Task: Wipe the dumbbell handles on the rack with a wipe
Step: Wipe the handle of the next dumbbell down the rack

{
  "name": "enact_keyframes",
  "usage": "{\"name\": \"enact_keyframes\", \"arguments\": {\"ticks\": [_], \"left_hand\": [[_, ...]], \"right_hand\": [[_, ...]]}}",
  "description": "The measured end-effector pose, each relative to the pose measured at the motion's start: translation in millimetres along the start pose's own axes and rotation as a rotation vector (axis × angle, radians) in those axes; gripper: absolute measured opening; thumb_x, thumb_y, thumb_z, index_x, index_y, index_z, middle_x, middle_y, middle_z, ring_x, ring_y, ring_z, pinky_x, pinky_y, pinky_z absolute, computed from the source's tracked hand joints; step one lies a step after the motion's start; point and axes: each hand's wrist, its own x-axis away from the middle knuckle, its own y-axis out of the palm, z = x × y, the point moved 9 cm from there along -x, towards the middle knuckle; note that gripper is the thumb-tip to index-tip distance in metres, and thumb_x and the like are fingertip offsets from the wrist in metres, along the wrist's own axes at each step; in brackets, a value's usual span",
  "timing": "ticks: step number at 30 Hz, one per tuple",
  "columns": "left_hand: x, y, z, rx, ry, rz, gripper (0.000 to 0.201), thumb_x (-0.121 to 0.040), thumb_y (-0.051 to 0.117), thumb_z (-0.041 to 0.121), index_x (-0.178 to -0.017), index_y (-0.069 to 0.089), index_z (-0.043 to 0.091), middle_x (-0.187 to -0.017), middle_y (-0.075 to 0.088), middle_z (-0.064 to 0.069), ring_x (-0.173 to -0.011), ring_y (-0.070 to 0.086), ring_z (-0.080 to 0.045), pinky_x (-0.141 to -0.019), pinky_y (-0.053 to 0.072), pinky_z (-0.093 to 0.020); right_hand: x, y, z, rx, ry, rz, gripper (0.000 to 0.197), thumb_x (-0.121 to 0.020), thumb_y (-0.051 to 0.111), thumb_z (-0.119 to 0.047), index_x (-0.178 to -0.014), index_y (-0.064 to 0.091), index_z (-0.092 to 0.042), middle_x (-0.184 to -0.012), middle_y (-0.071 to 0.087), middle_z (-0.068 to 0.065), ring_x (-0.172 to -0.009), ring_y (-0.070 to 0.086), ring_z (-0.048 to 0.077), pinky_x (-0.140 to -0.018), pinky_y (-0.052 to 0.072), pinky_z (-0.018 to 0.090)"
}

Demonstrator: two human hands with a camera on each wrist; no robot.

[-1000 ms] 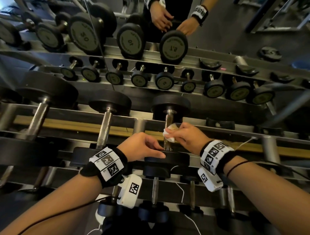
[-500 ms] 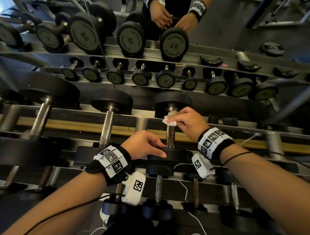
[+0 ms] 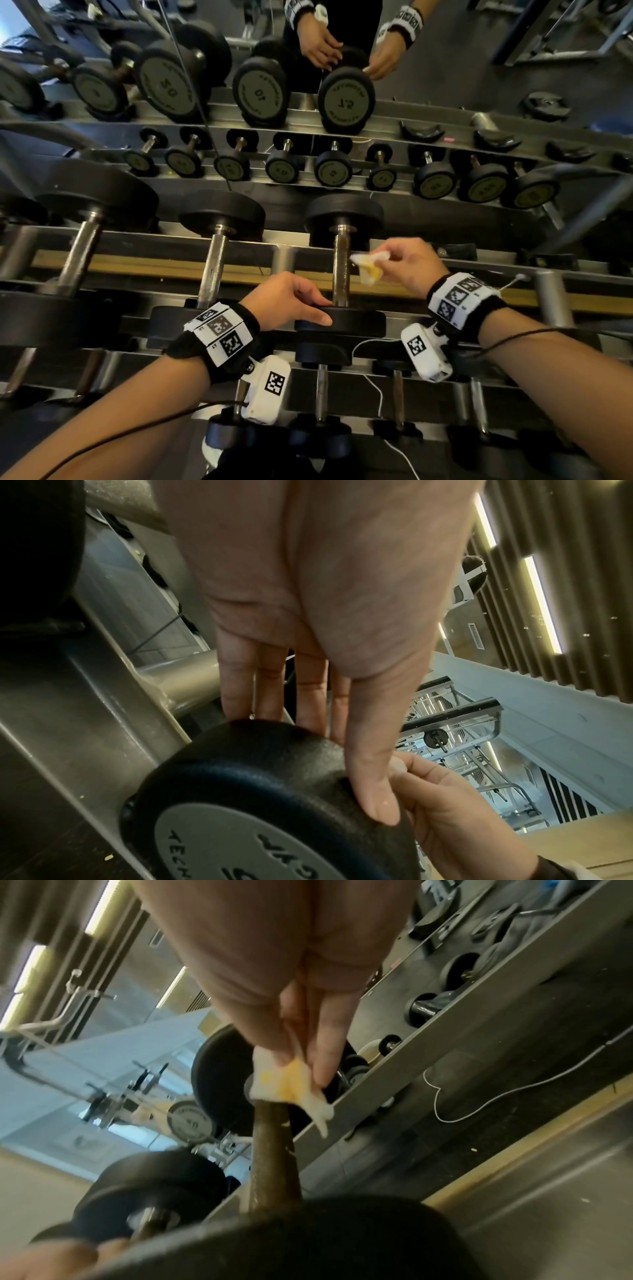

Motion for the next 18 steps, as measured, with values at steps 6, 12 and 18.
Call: {"name": "enact_keyframes", "arguments": {"ticks": [6,12,18], "left_hand": [[-3.1,-0.9,-4.6,0.020,-0.017,0.008,0.019,-0.068,0.086,0.034,-0.084,0.077,0.031,-0.092,0.075,0.007,-0.091,0.070,-0.011,-0.096,0.053,-0.043],[-4.5,-1.2,-6.5,0.054,-0.004,0.018,0.019,-0.068,0.087,0.031,-0.084,0.077,0.029,-0.089,0.076,0.006,-0.088,0.071,-0.012,-0.094,0.055,-0.041],[-4.7,0.0,-7.0,0.049,0.015,0.004,0.018,-0.070,0.085,0.032,-0.085,0.077,0.030,-0.088,0.075,0.010,-0.085,0.070,-0.006,-0.090,0.056,-0.035]], "right_hand": [[-32.3,-5.1,10.9,0.162,0.116,0.192,0.013,-0.084,0.065,-0.017,-0.082,0.071,-0.028,-0.083,0.072,0.001,-0.082,0.071,0.021,-0.079,0.059,0.045],[-39.5,26.3,4.5,0.017,0.026,0.032,0.028,-0.090,0.063,-0.022,-0.076,0.073,-0.044,-0.083,0.074,-0.001,-0.084,0.072,0.015,-0.082,0.059,0.041],[-20.8,38.0,8.9,-0.208,0.024,-0.157,0.032,-0.090,0.063,-0.009,-0.084,0.077,-0.037,-0.099,0.074,-0.001,-0.096,0.071,0.016,-0.084,0.058,0.029]]}}
